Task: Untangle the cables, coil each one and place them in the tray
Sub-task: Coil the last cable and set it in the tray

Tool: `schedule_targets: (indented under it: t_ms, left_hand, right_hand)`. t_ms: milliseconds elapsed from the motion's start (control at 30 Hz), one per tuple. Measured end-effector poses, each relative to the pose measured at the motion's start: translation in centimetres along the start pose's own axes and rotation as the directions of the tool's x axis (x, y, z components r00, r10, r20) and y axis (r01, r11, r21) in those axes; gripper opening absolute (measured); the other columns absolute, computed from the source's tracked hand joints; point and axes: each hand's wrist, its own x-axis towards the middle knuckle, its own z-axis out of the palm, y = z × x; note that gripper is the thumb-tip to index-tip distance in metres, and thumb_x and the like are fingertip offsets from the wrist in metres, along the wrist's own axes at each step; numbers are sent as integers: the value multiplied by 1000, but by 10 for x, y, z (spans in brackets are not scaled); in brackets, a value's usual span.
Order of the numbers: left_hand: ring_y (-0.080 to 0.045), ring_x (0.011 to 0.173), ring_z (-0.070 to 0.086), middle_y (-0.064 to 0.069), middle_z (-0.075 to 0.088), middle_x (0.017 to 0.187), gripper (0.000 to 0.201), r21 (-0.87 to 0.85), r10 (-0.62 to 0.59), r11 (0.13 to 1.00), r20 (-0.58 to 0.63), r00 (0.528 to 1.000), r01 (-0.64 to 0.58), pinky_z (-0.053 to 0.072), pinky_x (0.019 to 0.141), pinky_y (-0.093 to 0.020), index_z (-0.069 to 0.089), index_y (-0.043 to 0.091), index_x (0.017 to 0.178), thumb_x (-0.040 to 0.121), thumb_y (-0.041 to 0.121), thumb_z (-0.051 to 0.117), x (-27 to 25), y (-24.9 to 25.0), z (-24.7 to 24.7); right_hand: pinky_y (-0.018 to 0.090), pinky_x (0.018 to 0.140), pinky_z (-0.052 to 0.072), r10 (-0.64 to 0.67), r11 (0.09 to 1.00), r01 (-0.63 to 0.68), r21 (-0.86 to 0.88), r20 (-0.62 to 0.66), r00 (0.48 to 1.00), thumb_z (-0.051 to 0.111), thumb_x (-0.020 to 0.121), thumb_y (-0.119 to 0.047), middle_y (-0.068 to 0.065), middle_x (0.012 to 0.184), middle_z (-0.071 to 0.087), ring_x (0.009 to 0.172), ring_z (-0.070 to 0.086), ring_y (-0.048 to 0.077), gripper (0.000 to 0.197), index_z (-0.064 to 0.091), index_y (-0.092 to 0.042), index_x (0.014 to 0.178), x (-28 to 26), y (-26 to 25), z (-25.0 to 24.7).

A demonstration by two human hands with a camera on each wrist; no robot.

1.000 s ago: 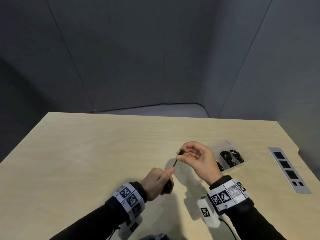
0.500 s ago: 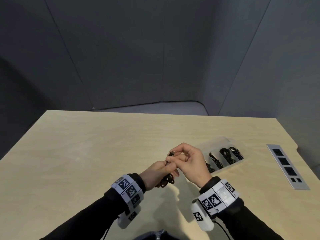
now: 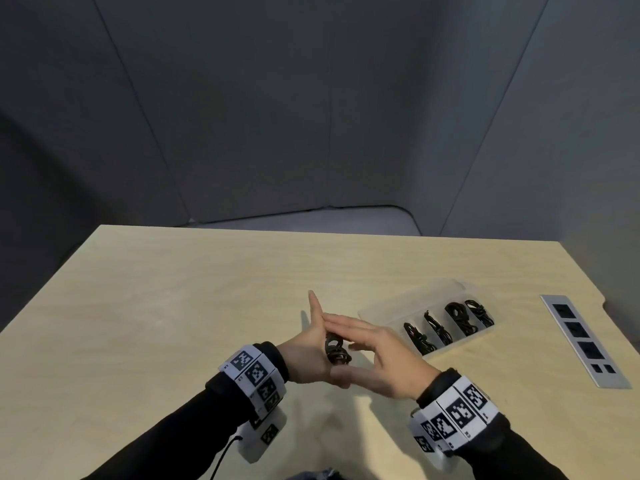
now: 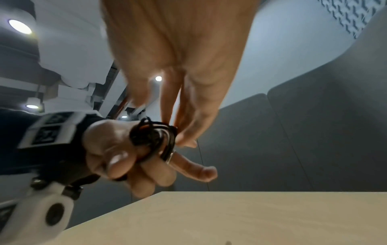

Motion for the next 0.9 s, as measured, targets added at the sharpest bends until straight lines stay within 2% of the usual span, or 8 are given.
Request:
schedule_targets:
  t_ms: [133,233,300,367,567,733,800,900]
  left_hand:
    - [0,72,63,-4,65,87,136,57,41,997,31,999,-43,42,96,-33,-60,25,113,75,0,69,-7,13,1]
    - [-8,78,61,-3,59,90,132,100,72,992,42,996,-76,44,93,-26,-52,21,124,76,0,69,-5,19,2]
    - [-10,80,59,2,56,86,110,121,57,991,13,998,-58,46,76,-14,-10,8,146,73,2,72,-3,25,3]
    - [-11,71,53,1,56,80,55,116,102,989,-77,992,-93,44,66,-19,51,6,116,66,6,73,1,28,3]
    - [-16,82,62,-1,67,84,30,162,244,963,-202,948,-214,51,77,-36,68,15,86,63,35,70,17,29,13]
    - [-12,94,63,5,67,105,57,47,192,981,-248,949,-187,50,87,-29,63,29,107,53,36,78,29,36,28]
    - [-11,113,57,6,59,121,108,12,75,997,-234,969,-74,46,97,-25,26,17,145,54,39,80,38,28,32]
    - [-24,140,29,-3,43,137,140,87,-31,996,-82,996,38,27,114,-39,-37,17,138,62,33,80,44,23,36]
  right_hand:
    - [24,92,50,26,992,-10,126,-121,992,73,78,-21,-8,112,66,103,63,6,43,63,-26,119,-2,9,4]
    - [24,80,53,81,988,-46,150,-238,968,75,74,-11,-7,84,72,78,68,5,26,72,-27,94,2,13,7]
    - [23,76,52,79,988,-36,152,-281,957,74,72,-9,-5,81,73,71,65,4,25,71,-33,81,3,13,9]
    - [23,79,53,50,992,-9,127,-321,946,72,72,-14,-7,86,74,74,65,4,26,71,-39,79,4,16,10]
    - [22,71,54,78,993,-36,110,-404,911,71,77,-2,-10,83,74,76,69,6,35,73,-36,79,1,27,-7]
    - [24,77,56,32,998,-54,-35,-462,886,72,77,-4,-11,85,73,80,68,2,31,74,-33,86,-12,33,-20]
    - [23,79,54,36,996,-66,-61,-397,917,71,78,-16,-12,90,71,83,67,1,18,75,-23,94,-19,35,-23]
    - [18,86,50,112,991,-123,-44,-206,972,72,73,-38,-10,100,68,93,63,1,36,71,-21,106,-29,36,-23]
